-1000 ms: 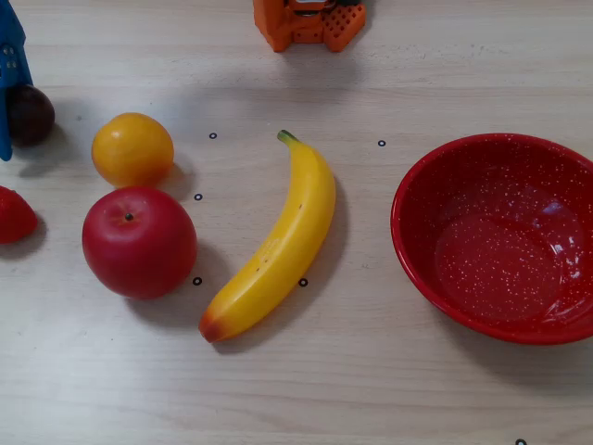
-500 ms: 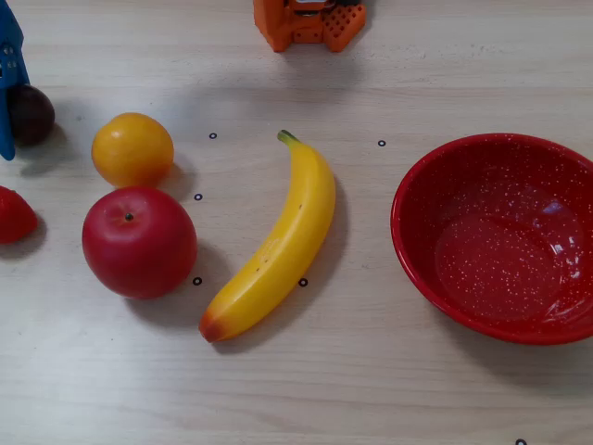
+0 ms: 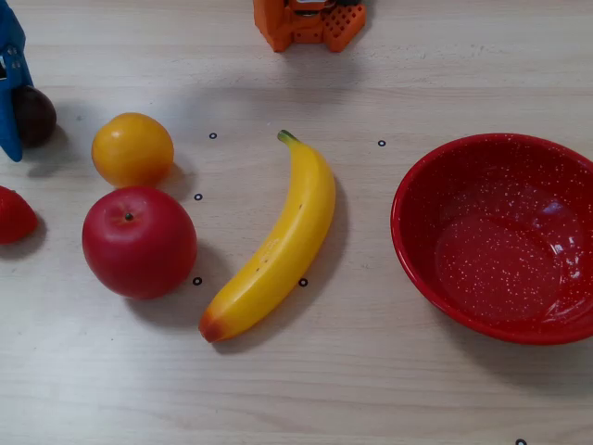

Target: Put the plum in the red bowl.

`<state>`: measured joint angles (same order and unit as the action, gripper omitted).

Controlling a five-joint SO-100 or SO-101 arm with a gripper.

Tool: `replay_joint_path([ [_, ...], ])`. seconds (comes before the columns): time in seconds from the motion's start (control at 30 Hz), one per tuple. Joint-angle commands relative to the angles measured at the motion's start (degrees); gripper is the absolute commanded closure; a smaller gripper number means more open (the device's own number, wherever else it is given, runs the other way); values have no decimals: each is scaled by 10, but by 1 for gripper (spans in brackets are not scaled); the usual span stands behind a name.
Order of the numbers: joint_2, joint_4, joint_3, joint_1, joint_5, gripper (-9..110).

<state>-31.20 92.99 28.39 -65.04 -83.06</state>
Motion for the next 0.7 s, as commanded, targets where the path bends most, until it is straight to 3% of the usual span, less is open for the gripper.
replay_joint_path([
  [0.0,-46,13,-40,23,2,60],
  [0.47,-44,-11,-36,15,-1,64],
  [0.67,-47,-11,-36,15,-6,77],
])
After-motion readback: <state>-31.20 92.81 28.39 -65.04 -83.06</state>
